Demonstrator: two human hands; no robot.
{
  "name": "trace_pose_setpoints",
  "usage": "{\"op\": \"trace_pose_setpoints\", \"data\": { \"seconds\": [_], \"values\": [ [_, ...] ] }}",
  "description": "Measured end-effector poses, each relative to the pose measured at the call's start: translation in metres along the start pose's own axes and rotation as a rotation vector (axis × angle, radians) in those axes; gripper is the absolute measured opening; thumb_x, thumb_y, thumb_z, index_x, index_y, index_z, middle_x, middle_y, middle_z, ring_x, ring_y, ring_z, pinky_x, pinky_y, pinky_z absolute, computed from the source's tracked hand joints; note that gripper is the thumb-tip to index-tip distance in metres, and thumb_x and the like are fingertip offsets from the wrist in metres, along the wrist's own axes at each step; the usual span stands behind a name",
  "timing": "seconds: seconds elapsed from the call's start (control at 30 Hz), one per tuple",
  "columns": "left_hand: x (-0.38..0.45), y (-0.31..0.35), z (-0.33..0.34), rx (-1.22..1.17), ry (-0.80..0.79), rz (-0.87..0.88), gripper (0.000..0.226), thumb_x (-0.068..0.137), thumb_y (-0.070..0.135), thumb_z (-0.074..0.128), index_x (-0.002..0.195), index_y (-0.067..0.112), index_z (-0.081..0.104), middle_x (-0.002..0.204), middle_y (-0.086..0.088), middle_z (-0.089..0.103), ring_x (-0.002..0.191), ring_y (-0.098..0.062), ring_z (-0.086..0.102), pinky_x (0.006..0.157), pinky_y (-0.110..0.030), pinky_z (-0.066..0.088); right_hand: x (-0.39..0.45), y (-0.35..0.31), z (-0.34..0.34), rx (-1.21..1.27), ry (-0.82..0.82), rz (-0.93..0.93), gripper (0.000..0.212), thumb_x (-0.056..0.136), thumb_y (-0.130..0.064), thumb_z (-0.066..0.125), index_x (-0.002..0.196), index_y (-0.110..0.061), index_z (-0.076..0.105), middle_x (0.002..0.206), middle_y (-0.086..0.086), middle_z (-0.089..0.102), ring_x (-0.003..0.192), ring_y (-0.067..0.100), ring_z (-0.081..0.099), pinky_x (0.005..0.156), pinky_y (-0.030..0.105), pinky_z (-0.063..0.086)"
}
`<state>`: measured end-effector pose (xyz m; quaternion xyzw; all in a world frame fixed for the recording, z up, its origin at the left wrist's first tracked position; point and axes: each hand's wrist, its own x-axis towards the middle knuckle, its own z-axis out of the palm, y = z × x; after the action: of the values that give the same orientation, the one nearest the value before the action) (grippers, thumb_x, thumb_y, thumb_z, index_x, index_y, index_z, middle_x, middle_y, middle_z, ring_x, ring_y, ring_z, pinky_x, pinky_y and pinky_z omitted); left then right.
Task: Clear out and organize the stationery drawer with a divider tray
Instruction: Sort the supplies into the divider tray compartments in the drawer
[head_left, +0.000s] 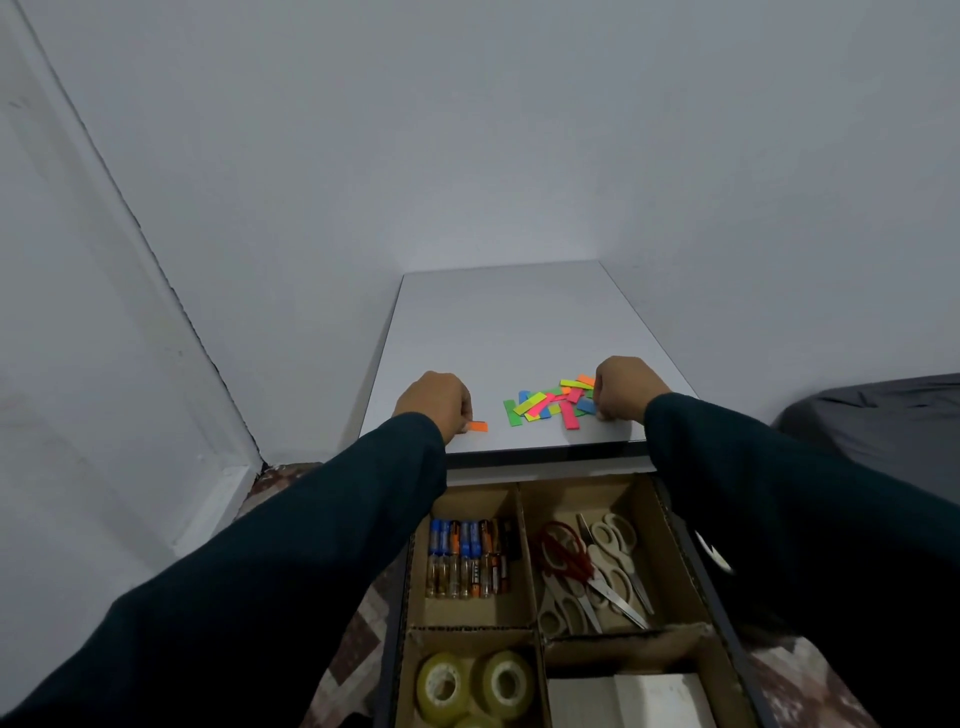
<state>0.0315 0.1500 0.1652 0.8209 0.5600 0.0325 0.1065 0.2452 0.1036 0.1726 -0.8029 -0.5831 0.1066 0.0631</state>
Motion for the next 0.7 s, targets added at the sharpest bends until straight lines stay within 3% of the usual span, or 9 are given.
{"op": "trace_pose_setpoints", "data": {
  "seconds": [0.2, 0.7],
  "values": [
    [0.001, -0.002, -0.003, -0.021, 0.023, 0.010, 0.026, 0.089, 0.019, 0.062, 0.111, 0.008, 0.068, 0.115, -0.006, 0.067, 0.109, -0.020, 0.058, 0.095, -0.026, 0.044, -0.003, 0.003, -0.005, 0.049, -0.021, 0.010, 0.026, 0.088, -0.009, 0.061, 0.111, 0.001, 0.065, 0.115, 0.014, 0.064, 0.109, 0.027, 0.059, 0.094, 0.030, 0.048],
    [-0.015, 0.005, -0.001, 0.005, 0.049, 0.030, 0.021, 0.087, 0.018, 0.065, 0.107, 0.014, 0.070, 0.111, -0.003, 0.067, 0.102, -0.019, 0.060, 0.088, -0.028, 0.048, -0.032, 0.002, -0.006, -0.030, 0.111, -0.092, 0.016, 0.089, -0.011, 0.060, 0.103, -0.003, 0.063, 0.107, 0.014, 0.064, 0.101, 0.026, 0.060, 0.091, 0.031, 0.048]
  ]
}}
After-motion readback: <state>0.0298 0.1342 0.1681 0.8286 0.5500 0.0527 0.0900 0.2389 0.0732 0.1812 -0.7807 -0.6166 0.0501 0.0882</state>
